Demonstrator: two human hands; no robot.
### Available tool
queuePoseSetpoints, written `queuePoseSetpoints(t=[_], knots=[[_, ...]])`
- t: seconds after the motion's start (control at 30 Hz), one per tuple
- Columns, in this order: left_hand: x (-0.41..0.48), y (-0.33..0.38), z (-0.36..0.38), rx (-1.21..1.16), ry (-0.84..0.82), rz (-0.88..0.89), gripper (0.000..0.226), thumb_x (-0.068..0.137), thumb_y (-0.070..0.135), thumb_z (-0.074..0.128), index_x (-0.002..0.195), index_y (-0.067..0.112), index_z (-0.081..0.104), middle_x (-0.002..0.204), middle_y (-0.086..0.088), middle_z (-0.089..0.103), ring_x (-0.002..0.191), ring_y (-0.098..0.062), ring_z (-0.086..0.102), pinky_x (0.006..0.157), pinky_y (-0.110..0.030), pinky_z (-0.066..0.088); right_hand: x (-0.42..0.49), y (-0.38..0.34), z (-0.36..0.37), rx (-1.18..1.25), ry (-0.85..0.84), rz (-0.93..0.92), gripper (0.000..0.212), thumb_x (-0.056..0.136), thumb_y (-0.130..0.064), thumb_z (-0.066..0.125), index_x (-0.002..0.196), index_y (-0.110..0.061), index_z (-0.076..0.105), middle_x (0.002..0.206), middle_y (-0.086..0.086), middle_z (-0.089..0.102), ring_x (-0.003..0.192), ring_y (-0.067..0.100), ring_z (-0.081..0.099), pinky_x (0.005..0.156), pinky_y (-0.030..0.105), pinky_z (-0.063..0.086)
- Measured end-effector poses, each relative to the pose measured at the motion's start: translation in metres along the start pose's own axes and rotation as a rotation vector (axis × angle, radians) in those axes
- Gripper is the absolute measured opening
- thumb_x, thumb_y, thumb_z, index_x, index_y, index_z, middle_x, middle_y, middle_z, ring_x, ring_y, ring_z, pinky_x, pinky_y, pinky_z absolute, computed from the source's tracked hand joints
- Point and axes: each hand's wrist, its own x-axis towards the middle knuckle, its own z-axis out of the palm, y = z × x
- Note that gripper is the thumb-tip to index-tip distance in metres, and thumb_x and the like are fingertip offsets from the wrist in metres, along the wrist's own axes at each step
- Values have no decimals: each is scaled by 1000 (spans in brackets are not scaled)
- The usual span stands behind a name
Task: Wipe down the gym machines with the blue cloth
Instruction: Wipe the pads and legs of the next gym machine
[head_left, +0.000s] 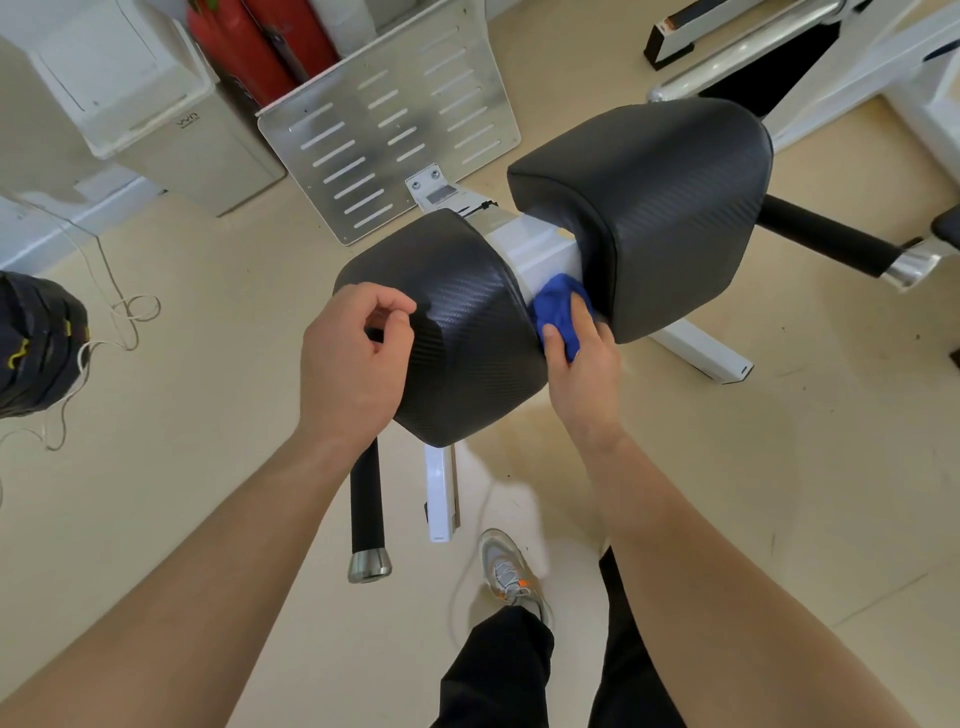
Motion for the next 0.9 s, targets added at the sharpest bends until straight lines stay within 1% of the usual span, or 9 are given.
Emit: queuePoseSetpoints(t=[0.13, 0.23, 0.3, 0.43, 0.5, 0.63, 0.7, 0.8, 0.9], knots=[[-1, 8, 2, 19, -11, 12, 16, 93, 23, 53, 92, 37, 61, 95, 17, 64, 89, 8, 57, 71, 1, 39, 2, 2, -4, 29, 22, 47, 52, 102, -31, 53, 149, -12, 43, 137, 12, 57, 126, 26, 52, 97, 15, 29], [2, 14, 5, 26, -12, 14, 15, 92, 25, 53, 93, 37, 61, 97, 16, 64, 90, 7, 57, 71, 3, 38, 6, -16, 1, 70, 115, 113, 50, 101, -30, 55, 147, -14, 46, 132, 12, 58, 121, 26, 54, 97, 22, 35], [3, 17, 7, 40, -13, 23, 14, 93, 24, 54, 93, 37, 61, 97, 17, 63, 91, 8, 57, 71, 4, 38, 8, -31, 5, 86, 178, 93, 49, 101, -31, 55, 147, -18, 47, 125, 11, 58, 114, 24, 55, 95, 25, 40], [2, 19, 10, 61, -2, 33, 14, 93, 25, 54, 93, 37, 61, 96, 17, 63, 91, 9, 56, 71, 4, 37, 14, -41, 9, 16, 224, -26, 48, 102, -36, 52, 147, -22, 46, 111, 8, 56, 94, 17, 52, 81, 26, 44], [1, 19, 11, 73, -3, 29, 13, 94, 25, 54, 94, 37, 61, 97, 17, 63, 89, 7, 57, 69, 4, 38, 14, -33, 10, -20, 184, -26, 48, 103, -36, 49, 149, -22, 43, 116, 9, 54, 98, 17, 52, 84, 27, 44], [-2, 22, 11, 79, -15, 8, 14, 95, 23, 55, 94, 36, 60, 99, 15, 64, 87, 3, 59, 69, 2, 39, 9, -13, 7, -26, 64, 94, 48, 105, -32, 45, 151, -19, 41, 130, 13, 50, 114, 27, 54, 97, 32, 44], [-5, 24, 9, 80, -14, 7, 14, 94, 22, 55, 94, 35, 61, 99, 14, 64, 86, 3, 59, 70, 2, 40, 7, -17, 3, -25, 61, 119, 47, 105, -31, 46, 150, -17, 43, 131, 15, 52, 115, 29, 55, 98, 33, 45], [-8, 25, 5, 76, 2, 7, 15, 94, 21, 55, 93, 35, 61, 98, 15, 64, 87, 7, 57, 72, 3, 38, 10, -34, -2, -46, 125, 28, 46, 103, -31, 50, 148, -18, 45, 121, 11, 58, 105, 23, 58, 88, 30, 48], [-9, 23, 3, 82, 14, -8, 17, 95, 21, 55, 93, 37, 60, 97, 17, 62, 90, 14, 54, 71, 6, 36, 17, -47, 0, -35, 152, -85, 47, 103, -33, 51, 147, -21, 45, 111, 8, 57, 91, 14, 51, 78, 24, 41]])
